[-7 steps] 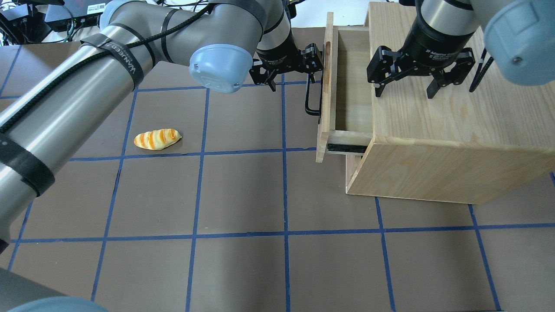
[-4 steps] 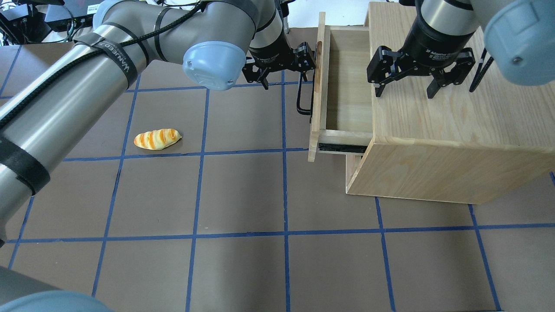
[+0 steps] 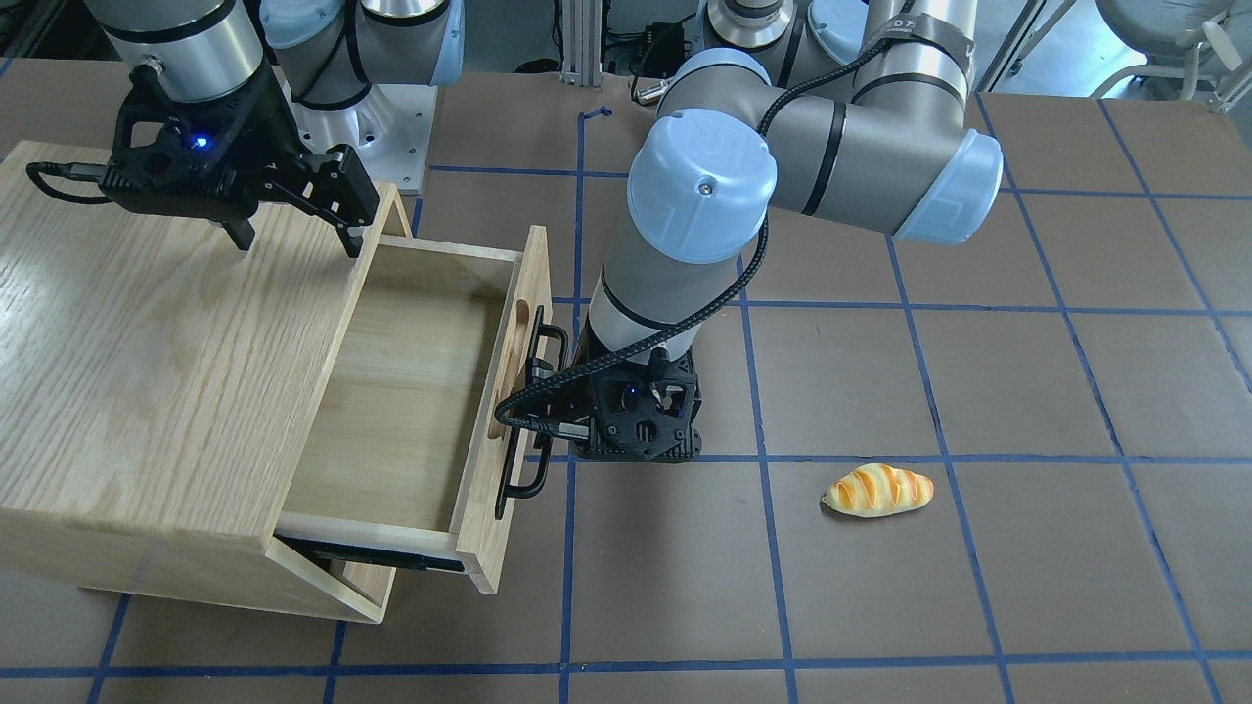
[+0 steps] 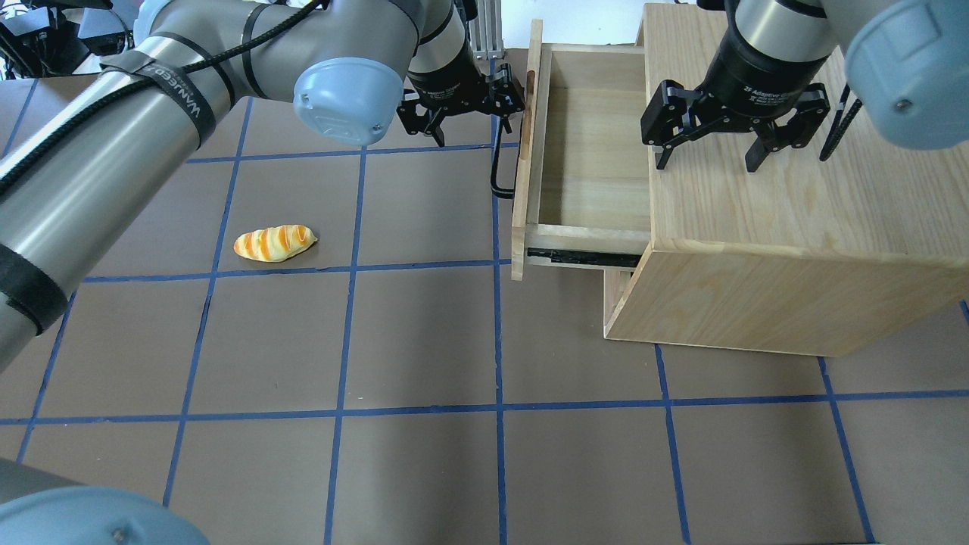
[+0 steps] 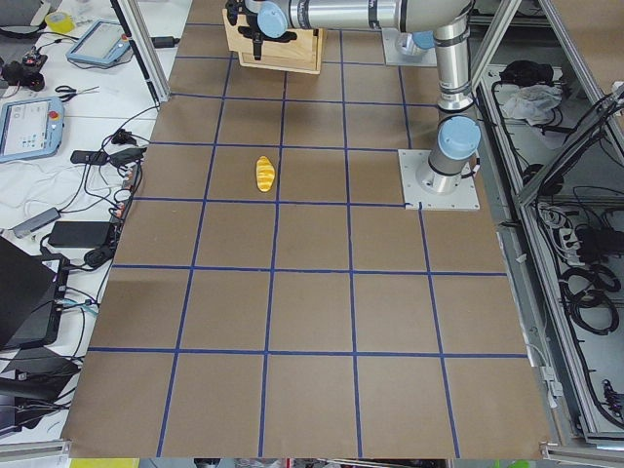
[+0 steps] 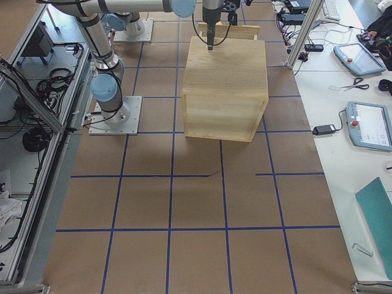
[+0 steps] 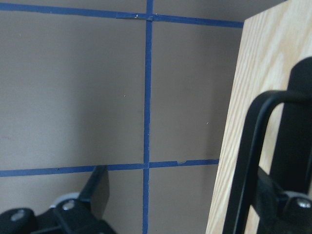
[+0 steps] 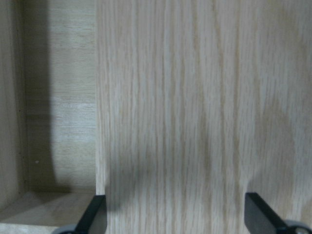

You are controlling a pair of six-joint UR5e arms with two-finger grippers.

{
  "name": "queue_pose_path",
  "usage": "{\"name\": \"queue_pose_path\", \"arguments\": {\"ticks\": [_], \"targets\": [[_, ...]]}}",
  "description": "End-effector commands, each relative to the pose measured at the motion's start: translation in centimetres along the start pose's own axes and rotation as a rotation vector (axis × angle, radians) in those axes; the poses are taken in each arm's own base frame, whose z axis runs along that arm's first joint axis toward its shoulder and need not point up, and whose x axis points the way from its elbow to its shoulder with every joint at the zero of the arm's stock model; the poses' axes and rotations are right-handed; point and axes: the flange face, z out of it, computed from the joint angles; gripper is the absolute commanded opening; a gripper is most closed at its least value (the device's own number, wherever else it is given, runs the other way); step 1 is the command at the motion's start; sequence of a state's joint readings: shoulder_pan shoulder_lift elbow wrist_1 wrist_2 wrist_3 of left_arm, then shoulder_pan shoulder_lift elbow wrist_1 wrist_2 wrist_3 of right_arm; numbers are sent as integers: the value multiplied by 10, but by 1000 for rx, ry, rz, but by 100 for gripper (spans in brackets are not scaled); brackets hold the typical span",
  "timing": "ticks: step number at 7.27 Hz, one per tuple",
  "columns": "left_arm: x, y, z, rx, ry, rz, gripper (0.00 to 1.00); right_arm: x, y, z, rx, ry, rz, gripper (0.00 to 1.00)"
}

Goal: Open upper drawer
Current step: 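Pull the handle with the left gripper, sliding the drawer outward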

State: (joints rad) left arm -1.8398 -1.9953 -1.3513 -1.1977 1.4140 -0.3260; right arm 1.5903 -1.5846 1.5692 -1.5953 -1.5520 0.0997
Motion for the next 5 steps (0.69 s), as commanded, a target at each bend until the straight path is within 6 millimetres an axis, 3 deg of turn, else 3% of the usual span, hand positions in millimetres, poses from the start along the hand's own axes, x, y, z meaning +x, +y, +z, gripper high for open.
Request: {"name": "queue_pose_path", "arguments": {"ticks": [1,3,5], "targets": [[-13,-6,-1,-9,-10,-15,100,0,0,0,0,0,0,100],[-16,-8,-2,-6,-10,2,100,0,0,0,0,0,0,100],[-32,-16,-4,-3,-13,-19,100,0,0,0,0,0,0,100]]}}
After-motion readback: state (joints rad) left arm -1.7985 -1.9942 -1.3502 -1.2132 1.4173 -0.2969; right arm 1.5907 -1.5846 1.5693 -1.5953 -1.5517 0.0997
